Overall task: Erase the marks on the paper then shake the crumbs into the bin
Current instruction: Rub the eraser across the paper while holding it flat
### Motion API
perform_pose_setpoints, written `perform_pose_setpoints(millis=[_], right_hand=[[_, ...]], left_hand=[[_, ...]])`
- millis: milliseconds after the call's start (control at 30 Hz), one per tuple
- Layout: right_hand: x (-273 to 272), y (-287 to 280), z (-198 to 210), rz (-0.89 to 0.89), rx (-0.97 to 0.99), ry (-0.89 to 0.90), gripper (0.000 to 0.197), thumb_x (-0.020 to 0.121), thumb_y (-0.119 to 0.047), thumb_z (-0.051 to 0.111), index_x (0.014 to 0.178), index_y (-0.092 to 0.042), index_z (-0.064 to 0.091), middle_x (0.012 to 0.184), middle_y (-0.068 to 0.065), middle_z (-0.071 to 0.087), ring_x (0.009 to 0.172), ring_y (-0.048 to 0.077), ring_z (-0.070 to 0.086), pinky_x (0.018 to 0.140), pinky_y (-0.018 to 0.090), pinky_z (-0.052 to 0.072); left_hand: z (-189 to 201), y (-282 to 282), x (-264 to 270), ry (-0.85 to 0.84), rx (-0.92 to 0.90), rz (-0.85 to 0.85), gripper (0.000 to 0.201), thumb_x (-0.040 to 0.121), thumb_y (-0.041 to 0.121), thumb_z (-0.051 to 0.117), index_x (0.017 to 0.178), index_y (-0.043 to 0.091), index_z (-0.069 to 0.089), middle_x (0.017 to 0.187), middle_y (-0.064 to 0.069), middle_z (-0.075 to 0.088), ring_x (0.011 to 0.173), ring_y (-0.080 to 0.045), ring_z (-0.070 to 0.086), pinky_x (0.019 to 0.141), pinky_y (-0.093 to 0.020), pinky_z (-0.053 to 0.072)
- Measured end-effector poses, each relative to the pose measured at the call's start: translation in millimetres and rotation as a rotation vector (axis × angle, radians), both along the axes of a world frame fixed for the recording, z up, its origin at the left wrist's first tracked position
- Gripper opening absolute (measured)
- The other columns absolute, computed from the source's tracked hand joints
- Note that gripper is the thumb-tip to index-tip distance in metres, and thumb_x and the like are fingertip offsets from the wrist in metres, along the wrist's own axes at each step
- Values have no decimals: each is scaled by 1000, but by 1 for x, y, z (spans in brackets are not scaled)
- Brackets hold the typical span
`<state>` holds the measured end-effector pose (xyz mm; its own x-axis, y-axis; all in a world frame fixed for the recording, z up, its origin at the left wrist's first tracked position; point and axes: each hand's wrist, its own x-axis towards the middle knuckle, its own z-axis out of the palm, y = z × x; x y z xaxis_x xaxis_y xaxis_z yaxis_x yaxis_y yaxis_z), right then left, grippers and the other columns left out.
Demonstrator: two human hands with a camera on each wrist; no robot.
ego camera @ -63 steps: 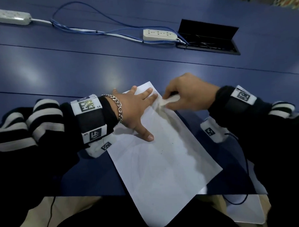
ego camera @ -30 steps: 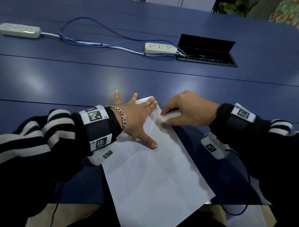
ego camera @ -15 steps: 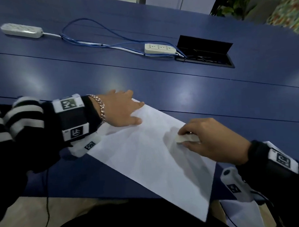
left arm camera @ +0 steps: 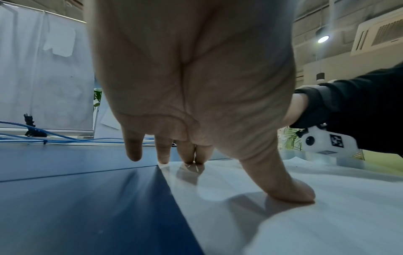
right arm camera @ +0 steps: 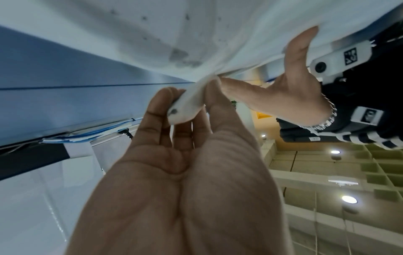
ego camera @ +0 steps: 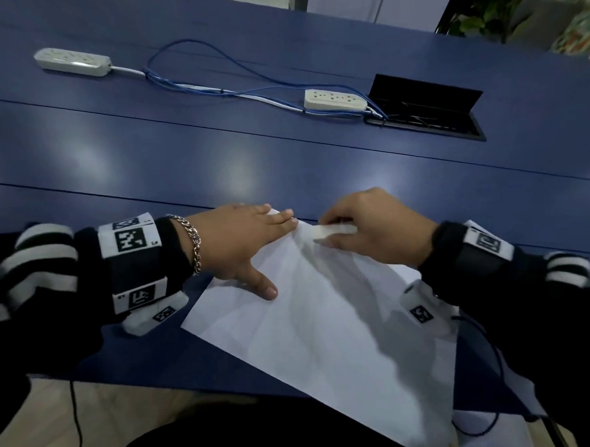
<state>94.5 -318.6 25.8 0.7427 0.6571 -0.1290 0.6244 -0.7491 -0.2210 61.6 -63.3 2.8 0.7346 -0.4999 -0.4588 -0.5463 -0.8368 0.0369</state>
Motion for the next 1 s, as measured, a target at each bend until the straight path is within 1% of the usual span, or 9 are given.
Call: perform_pose_setpoints(millis=[133,233,400,567,633,700,800,900,1000], right_hand=[[10,14,-5,-20,0,-28,28,91,-41,69,112,-25,75,102,-3,71,94,20,64,86,34,49],[10,20,-7,-31,-22,-54,31,91,-46,61,111,-26,74,99,-3,68,94,22,64,84,41,52],[-11,24,-6,135,-99,-31,41,88,-51,46,103,-23,72,93,-1,64,88,25,64,76,42,54],[2,26,-3,56,-92,-68,33,90,-48,53,104,-26,72,90,-2,62,88,27,64,76,43,54],[-10,27,-3,86,-99,-90,34,91,-47,51,99,-21,71,89,0,61,86,28,63,73,42,53],[-26,28,-3,137,-113,-56,35,91,-48,50,93,-19,68,89,0,60,85,27,61,71,41,51],[-17,28,0,135,-148,-38,36,90,-49,49,96,-20,70,90,0,61,86,27,62,72,41,52],[-7,29,3,67,-111,-94,30,93,-45,56,100,-20,72,89,1,61,87,29,63,72,37,49],[-29,31,-2,117,-100,-113,26,93,-39,58,93,-15,68,88,2,58,85,29,60,69,36,45]], left_hand=[[-1,1,1,5,18,4,128,75,91,56,166,31,-11,173,17,-14,162,-15,-3,128,-44,14],[-2,0,1,7,42,10,128,74,93,53,166,33,-13,172,18,-17,161,-14,-5,127,-47,15],[0,-1,0,11,50,22,129,75,94,53,166,32,-15,172,19,-19,161,-13,-5,126,-49,19],[-1,0,0,8,67,13,129,73,96,49,165,33,-16,171,20,-20,161,-13,-5,125,-51,20],[0,0,0,10,69,22,129,74,95,50,165,33,-16,171,20,-20,161,-13,-6,126,-51,18],[0,0,0,12,68,24,128,74,94,51,165,33,-16,171,20,-20,161,-13,-6,126,-51,17],[0,0,-1,12,66,22,128,75,94,51,165,33,-15,171,20,-20,161,-13,-6,126,-52,16],[2,-2,-1,7,83,16,128,74,94,50,165,32,-16,171,19,-20,161,-13,-5,125,-52,17],[2,-3,-1,14,89,23,128,74,95,50,165,32,-16,171,19,-20,161,-13,-5,125,-53,17]])
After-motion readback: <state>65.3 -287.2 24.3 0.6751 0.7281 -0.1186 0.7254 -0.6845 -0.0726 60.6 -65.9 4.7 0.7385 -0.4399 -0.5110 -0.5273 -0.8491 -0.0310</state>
